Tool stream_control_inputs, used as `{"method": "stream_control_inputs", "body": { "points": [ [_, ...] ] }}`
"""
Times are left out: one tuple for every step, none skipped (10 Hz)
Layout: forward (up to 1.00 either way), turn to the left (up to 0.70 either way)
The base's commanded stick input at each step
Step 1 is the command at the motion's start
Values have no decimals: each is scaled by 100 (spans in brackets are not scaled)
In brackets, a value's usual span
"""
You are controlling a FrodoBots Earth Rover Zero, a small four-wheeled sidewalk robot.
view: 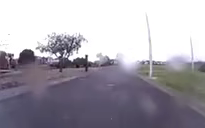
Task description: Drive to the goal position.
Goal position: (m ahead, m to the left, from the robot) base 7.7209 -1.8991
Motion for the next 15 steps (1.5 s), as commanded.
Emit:
{"method": "stream_control_inputs", "body": {
  "points": [
    [100, 0],
    [100, 0],
    [100, 0],
    [100, 0],
    [100, 0],
    [100, 0],
    [100, 0],
    [100, 0],
    [100, 0],
    [100, 0],
    [100, 0],
    [100, 0],
    [100, 0],
    [100, 0],
    [100, 0]
  ]
}}
